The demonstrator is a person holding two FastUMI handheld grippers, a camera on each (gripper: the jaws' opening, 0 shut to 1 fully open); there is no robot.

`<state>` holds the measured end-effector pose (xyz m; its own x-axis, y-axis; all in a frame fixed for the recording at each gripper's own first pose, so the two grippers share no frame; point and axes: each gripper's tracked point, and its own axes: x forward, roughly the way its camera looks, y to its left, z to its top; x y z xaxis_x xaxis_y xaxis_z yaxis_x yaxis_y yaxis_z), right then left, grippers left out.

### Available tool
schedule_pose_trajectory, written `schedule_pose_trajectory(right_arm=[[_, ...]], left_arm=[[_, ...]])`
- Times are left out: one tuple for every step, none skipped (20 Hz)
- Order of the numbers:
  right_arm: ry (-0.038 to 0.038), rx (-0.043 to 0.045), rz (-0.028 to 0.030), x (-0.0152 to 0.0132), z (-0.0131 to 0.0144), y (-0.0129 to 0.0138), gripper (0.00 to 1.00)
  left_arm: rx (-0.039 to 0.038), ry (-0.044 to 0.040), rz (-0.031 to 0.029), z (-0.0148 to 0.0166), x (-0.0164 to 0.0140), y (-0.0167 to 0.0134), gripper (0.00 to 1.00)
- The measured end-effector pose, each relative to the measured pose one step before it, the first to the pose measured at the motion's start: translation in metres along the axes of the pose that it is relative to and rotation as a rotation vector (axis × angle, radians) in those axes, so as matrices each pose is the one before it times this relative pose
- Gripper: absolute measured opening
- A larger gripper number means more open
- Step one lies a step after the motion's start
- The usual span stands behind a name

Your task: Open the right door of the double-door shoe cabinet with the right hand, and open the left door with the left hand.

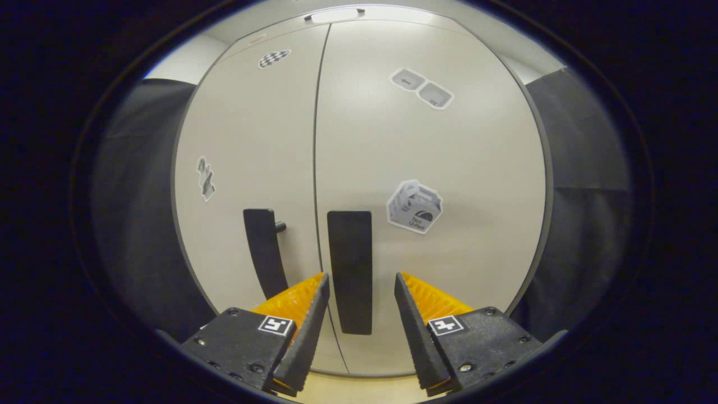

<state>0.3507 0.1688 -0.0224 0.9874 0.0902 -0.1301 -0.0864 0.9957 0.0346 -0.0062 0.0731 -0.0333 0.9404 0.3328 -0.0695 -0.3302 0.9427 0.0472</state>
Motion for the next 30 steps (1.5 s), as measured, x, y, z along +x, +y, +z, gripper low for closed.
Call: schedule_pose_trajectory(right_arm=[[0.00574, 0.00899, 0.00086, 0.00087, -0.00139, 0.00059, 0.69], [0.00893, 0.00961, 0.00062, 0.00275, -0.00091, 0.00037, 0.68], [-0.00135, 0.00236, -0.00603, -0.00177, 0.001, -0.00098, 0.63], [-0.00184, -0.00269, 0.01275, 0.00231, 0.00026, 0.00338, 0.6], [0.00764, 0.00432, 0.00514, -0.00079, -0.00217, 0.00173, 0.54], [0.00591, 0.00239, 0.00828, 0.0003, -0.00059, 0.00275, 0.48], [-0.00454, -0.00762, -0.00205, -0.00045, 0.00047, -0.00109, 0.37], [-0.00092, -0.00705, -0.00033, 0.00032, 0.00003, 0.00012, 0.37], [0.0003, -0.00067, 0.00063, 0.00002, -0.00059, 0.00034, 0.34], [-0.00102, -0.00486, 0.00005, -0.00022, 0.00003, -0.00097, 0.33], [0.00253, -0.00568, 0.00231, -0.00359, 0.00012, 0.00053, 0.3], [-0.0024, 0.00145, 0.00505, -0.00106, 0.00009, -0.00001, 0.29], [-0.00133, -0.00286, 0.00853, -0.00159, -0.00029, 0.00082, 0.27], [0.00063, -0.00479, 0.00834, -0.00255, -0.00093, 0.00006, 0.26], [-0.00085, 0.0003, 0.00784, -0.00579, -0.001, 0.00046, 0.24], [0.00087, 0.00137, 0.00894, -0.0043, -0.00069, -0.00017, 0.24], [0.00021, 0.00075, 0.00506, -0.00298, -0.00192, -0.00024, 0.23], [0.00137, -0.00771, 0.00632, -0.0063, 0.00054, -0.00095, 0.23], [0.00242, 0.00006, 0.00716, -0.00428, -0.00071, -0.0008, 0.22], [-0.0016, -0.00054, 0.00615, -0.00547, -0.00192, -0.00086, 0.22], [0.00005, -0.00218, 0.00409, -0.00701, -0.0009, -0.00078, 0.21], [0.00086, 0.00252, 0.00144, -0.00884, -0.00031, -0.0016, 0.21], [-0.0011, 0.00038, -0.00108, -0.00516, -0.00186, -0.00238, 0.21], [-0.00046, -0.00139, -0.00081, -0.00747, -0.00101, -0.00145, 0.21], [0.00024, 0.00305, -0.00359, -0.00724, -0.00122, -0.00209, 0.2], [-0.00269, 0.00103, -0.00639, -0.00753, -0.00132, -0.00345, 0.21], [-0.00024, -0.00538, -0.00617, -0.00889, -0.00125, -0.00238, 0.2], [-0.00144, 0.00305, -0.00908, -0.00909, -0.00217, -0.00354, 0.2], [-0.00205, 0.00247, -0.00885, -0.00938, -0.00182, -0.00377, 0.2], [-0.00007, 0.00197, -0.00665, -0.00731, -0.00111, -0.00322, 0.2]], left_arm=[[-0.00025, 0.00047, -0.00062, -0.00003, 0.00093, 0.00005, 0.96], [-0.00012, -0.00293, 0.00105, 0.00103, -0.00099, 0.0003, 0.96], [0.00002, -0.00208, 0.0007, 0.00015, -0.00033, 0.00098, 0.96], [-0.00044, -0.00344, -0.00035, 0.00127, 0.00011, 0.00046, 0.96], [-0.00011, -0.00248, 0.00103, -0.00008, -0.00011, 0.00055, 0.96], [-0.00135, -0.00196, -0.0009, 0.00043, -0.00085, -0.00013, 0.96], [-0.00164, -0.0017, -0.00316, 0.0003, 0.00021, -0.00067, 0.96], [0.00041, 0.0004, -0.00138, 0.00038, -0.00087, -0.00049, 0.96], [0.00085, -0.0035, -0.00152, 0.00089, -0.00075, 0.0002, 0.96], [0.00087, -0.00287, -0.00228, 0.00104, -0.00039, -0.00005, 0.96], [0.00108, -0.00322, -0.00148, 0.00022, -0.00041, 0.00034, 0.96], [0.00027, -0.0015, -0.00021, 0.00041, -0.00085, 0.00068, 0.96], [-0.00187, -0.00116, -0.00268, -0.00009, -0.0006, 0.00064, 0.96], [-0.00303, -0.00319, -0.00342, 0.00083, -0.00105, 0.00092, 0.96], [-0.00232, 0.00081, -0.00357, -0.00007, -0.00147, 0.00028, 0.96], [-0.00158, -0.00401, -0.00288, 0.00063, -0.00115, 0.00046, 0.96], [-0.00078, 0.00048, -0.00307, 0.00002, -0.00102, 0.00083, 0.96], [-0.00214, -0.00172, -0.00505, 0.00031, -0.00069, 0.00089, 0.96], [-0.00304, -0.00012, -0.00699, -0.00016, -0.00326, -0.00168, 0.96], [-0.00292, 0.00022, -0.00759, -0.00044, -0.00271, -0.00082, 0.96], [-0.00282, -0.00167, -0.01061, 0.00013, -0.00332, -0.00032, 0.96], [-0.00125, -0.00215, -0.00766, -0.00017, -0.00194, -0.00012, 0.96], [-0.0008, 0.00156, -0.00984, -0.00031, -0.00164, -0.00017, 0.96], [-0.00216, 0.00239, -0.011, -0.00116, -0.00228, -0.00085, 0.96], [-0.00248, -0.001, -0.01249, 0.0005, -0.00292, -0.0014, 0.96], [-0.00173, -0.00435, -0.01174, 0.00055, -0.00343, -0.00122, 0.96], [-0.00139, -0.00258, -0.0117, -0.00013, -0.00376, -0.00095, 0.96], [-0.00205, -0.00116, -0.01244, -0.0007, -0.00369, -0.0013, 0.96], [-0.00266, 0.00065, -0.01534, -0.00169, -0.00378, -0.00163, 0.96], [-0.00189, -0.00082, -0.01381, -0.00037, -0.00344, -0.00066, 0.96]])
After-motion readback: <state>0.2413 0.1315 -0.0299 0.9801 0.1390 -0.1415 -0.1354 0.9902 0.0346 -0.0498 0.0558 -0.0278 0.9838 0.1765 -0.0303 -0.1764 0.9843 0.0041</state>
